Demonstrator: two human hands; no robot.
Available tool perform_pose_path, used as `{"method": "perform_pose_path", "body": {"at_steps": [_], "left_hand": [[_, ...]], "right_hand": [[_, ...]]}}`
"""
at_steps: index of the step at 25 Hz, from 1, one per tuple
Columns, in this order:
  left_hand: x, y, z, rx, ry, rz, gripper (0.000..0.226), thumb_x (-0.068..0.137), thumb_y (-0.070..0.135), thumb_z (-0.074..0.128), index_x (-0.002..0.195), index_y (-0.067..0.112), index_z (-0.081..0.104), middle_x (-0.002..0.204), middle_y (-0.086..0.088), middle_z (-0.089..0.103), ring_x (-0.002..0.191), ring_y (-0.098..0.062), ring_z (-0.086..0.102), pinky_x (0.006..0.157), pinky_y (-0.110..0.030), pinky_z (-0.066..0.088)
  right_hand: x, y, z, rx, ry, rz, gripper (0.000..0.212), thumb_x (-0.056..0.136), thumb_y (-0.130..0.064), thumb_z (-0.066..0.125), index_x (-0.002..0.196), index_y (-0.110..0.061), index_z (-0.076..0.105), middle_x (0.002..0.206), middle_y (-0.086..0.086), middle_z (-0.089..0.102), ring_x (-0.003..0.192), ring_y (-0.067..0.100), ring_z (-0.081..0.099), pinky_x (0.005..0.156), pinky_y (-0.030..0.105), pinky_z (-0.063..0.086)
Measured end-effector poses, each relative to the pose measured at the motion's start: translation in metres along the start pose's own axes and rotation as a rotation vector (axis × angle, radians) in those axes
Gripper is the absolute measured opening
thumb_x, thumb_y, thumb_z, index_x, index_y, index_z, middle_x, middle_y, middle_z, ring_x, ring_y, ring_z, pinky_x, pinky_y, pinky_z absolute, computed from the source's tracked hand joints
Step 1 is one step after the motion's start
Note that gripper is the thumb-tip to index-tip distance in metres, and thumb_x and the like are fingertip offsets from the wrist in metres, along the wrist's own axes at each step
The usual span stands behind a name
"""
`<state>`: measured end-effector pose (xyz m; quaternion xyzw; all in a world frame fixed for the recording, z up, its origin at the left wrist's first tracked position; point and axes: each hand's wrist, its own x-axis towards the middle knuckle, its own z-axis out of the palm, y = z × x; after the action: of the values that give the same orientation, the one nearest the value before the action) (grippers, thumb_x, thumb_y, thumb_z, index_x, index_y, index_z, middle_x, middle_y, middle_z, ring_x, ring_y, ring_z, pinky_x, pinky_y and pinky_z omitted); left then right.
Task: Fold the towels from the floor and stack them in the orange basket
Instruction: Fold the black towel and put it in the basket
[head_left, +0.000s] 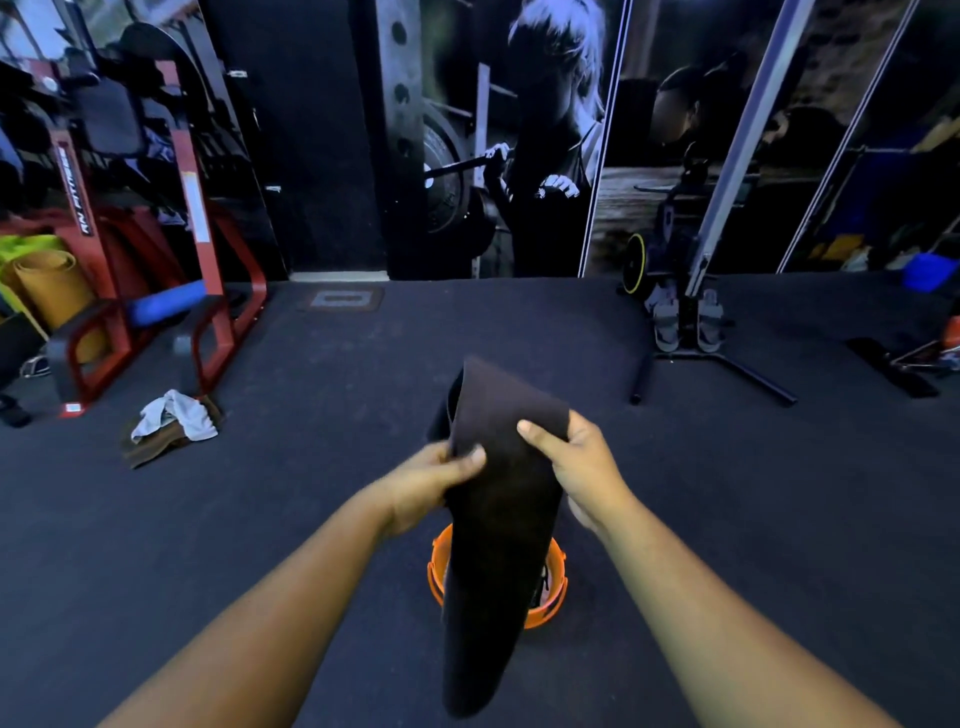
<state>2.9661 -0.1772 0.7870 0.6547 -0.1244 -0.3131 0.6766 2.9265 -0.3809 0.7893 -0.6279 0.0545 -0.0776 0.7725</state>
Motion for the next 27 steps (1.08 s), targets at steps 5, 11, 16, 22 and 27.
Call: {"method": "perform_pose_path", "body": {"at_steps": [5,11,16,22,27], "left_hand": [[0.005,-0.021,0.005,-0.055,0.202,0.095,0.026,0.098,0.007,0.065,0.122,0.001,0.068,0.119,-0.016,0.075,0.111,-0.028,0.071,0.099,-0.036,0.057],[0.014,0.007,0.015,-0.165,0.297,0.153,0.017,0.103,0.014,0.059,0.112,0.004,0.070,0.109,-0.014,0.077,0.103,-0.026,0.073,0.087,-0.033,0.059],[0.004,0.006,0.005,0.135,0.199,0.172,0.028,0.093,0.010,0.073,0.121,0.010,0.068,0.114,-0.007,0.077,0.108,-0.019,0.073,0.092,-0.030,0.058],[0.011,0.033,0.000,0.205,0.497,0.042,0.033,0.085,0.030,0.084,0.108,0.010,0.073,0.100,-0.004,0.079,0.096,-0.022,0.076,0.085,-0.033,0.061],[0.015,0.063,-0.012,0.462,0.461,-0.148,0.070,0.080,0.056,0.080,0.129,0.010,0.061,0.125,-0.004,0.068,0.112,-0.025,0.066,0.096,-0.041,0.056]], "right_hand": [[-0.001,0.004,-0.004,-0.117,-0.079,0.246,0.029,0.096,-0.017,0.069,0.124,-0.022,0.063,0.118,0.001,0.076,0.112,0.021,0.071,0.093,0.041,0.057],[-0.021,0.009,-0.017,-0.161,-0.329,0.312,0.022,0.097,-0.012,0.065,0.119,-0.009,0.069,0.109,0.004,0.078,0.101,0.014,0.073,0.093,0.032,0.058],[-0.013,0.019,-0.007,-0.106,-0.113,0.095,0.030,0.094,-0.005,0.068,0.124,-0.006,0.068,0.119,0.014,0.075,0.114,0.029,0.070,0.106,0.050,0.051],[-0.006,0.004,0.015,-0.154,0.035,-0.034,0.011,0.093,-0.011,0.073,0.103,-0.005,0.073,0.101,0.016,0.078,0.099,0.031,0.074,0.094,0.055,0.057],[0.006,-0.019,0.010,-0.178,-0.096,-0.003,0.033,0.088,0.001,0.075,0.120,-0.005,0.067,0.110,0.010,0.077,0.105,0.022,0.074,0.096,0.039,0.058]]}}
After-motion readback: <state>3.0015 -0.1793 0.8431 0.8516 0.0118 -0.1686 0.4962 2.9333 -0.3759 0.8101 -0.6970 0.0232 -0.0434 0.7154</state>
